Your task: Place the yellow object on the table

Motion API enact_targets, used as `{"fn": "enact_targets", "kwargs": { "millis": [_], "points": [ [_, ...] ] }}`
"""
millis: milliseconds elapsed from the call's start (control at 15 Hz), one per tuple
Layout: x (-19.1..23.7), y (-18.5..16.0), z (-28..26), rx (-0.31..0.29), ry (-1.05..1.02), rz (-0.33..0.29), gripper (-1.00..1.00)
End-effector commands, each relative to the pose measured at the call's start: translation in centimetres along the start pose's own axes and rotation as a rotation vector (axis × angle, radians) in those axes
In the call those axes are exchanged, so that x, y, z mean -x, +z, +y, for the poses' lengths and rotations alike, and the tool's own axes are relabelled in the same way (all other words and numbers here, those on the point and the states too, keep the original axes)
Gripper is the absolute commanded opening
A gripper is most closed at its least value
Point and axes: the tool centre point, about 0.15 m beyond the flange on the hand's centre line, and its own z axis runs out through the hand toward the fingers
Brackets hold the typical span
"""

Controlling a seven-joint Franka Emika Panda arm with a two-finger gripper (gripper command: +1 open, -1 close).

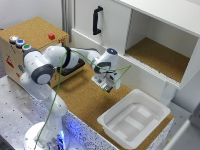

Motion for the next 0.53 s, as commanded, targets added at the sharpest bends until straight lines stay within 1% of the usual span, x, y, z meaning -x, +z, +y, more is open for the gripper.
{"fn": "enact_targets", "kwargs": {
  "millis": [0, 400, 467],
  "points": [
    [-7.5, 3.1, 1.4, -0.043, -0.046, -0.121, -1.00],
    [-10.9, 4.6, 0.0, -0.068, -0.089, -0.100, -1.00],
    [-10.9, 4.6, -0.1, -0.072, -0.079, -0.101, 1.00]
  ]
}}
